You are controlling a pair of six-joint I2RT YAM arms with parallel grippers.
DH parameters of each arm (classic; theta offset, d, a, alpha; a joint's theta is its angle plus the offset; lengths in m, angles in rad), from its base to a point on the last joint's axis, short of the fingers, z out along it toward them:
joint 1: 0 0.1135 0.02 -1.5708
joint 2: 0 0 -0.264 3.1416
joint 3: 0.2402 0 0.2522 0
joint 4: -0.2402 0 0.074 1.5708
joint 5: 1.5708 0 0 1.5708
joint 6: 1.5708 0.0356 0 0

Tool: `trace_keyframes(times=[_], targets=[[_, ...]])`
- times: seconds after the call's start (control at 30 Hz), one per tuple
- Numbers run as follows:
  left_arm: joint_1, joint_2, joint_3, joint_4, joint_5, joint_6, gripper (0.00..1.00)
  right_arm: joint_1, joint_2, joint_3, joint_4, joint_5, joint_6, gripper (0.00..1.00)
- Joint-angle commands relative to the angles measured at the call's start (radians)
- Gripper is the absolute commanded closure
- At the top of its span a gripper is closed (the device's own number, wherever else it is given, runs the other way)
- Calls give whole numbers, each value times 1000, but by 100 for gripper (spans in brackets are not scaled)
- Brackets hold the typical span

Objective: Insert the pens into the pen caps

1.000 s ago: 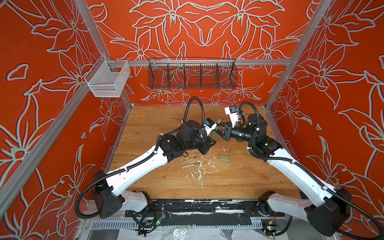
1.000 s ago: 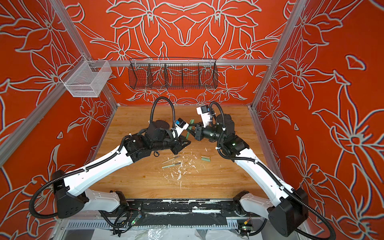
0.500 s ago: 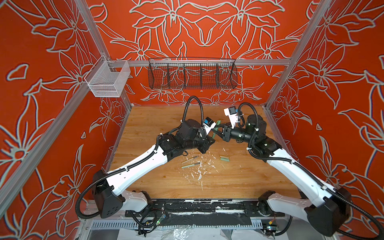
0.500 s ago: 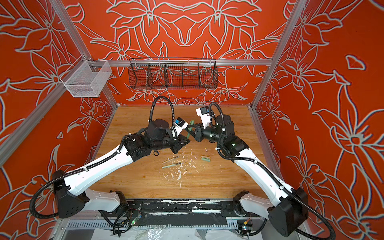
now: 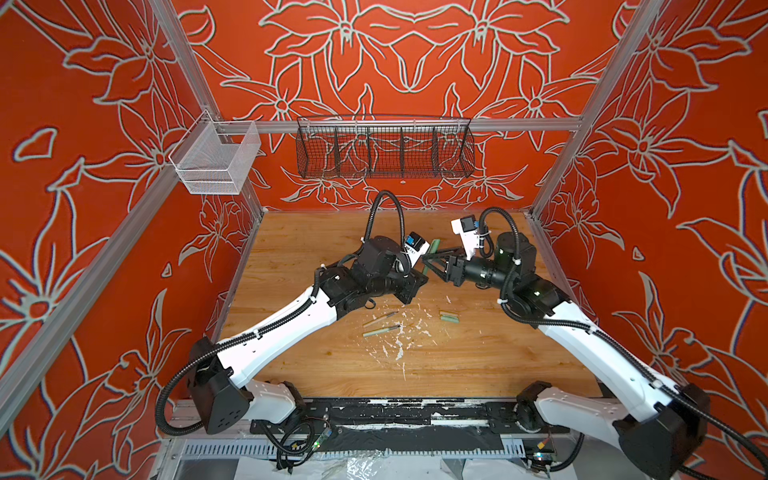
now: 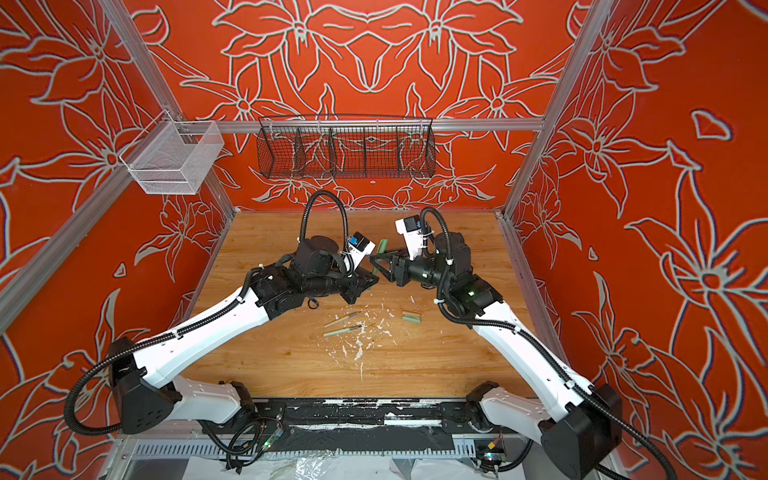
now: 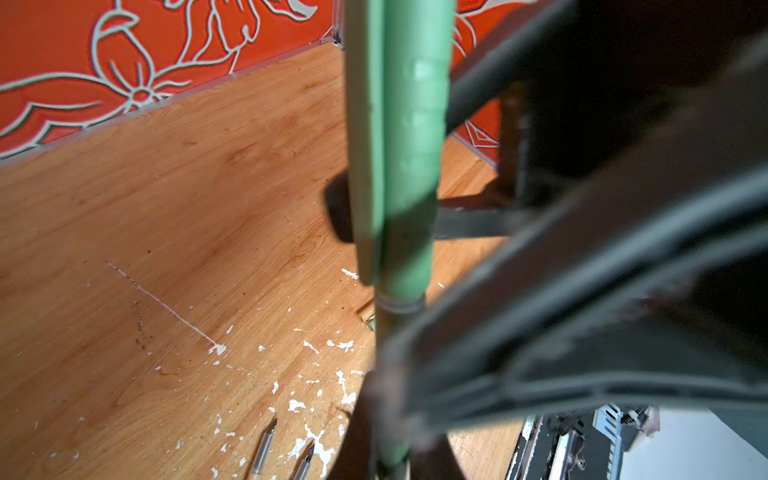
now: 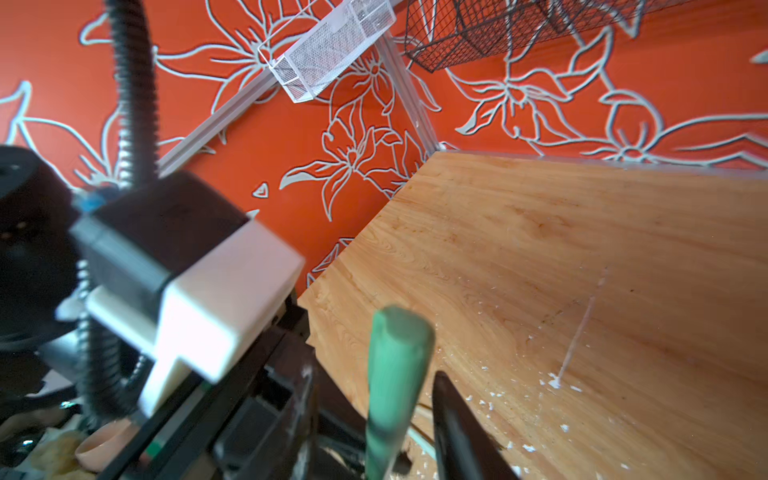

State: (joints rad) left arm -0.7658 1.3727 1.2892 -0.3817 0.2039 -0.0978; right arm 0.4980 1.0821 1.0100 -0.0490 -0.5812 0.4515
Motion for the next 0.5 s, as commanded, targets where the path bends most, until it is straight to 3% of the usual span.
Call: trace_keyframes(times=[0.0, 0.17, 0.47], targets=[[10, 18, 24, -16, 7, -3, 100, -15, -91, 5, -98, 111, -16, 49], [10, 23, 18, -17, 36, -9, 100, -65, -137, 14, -147, 110, -9, 47], [9, 0, -14, 9, 110, -22, 100, -112, -61, -33, 64, -113, 91, 49]])
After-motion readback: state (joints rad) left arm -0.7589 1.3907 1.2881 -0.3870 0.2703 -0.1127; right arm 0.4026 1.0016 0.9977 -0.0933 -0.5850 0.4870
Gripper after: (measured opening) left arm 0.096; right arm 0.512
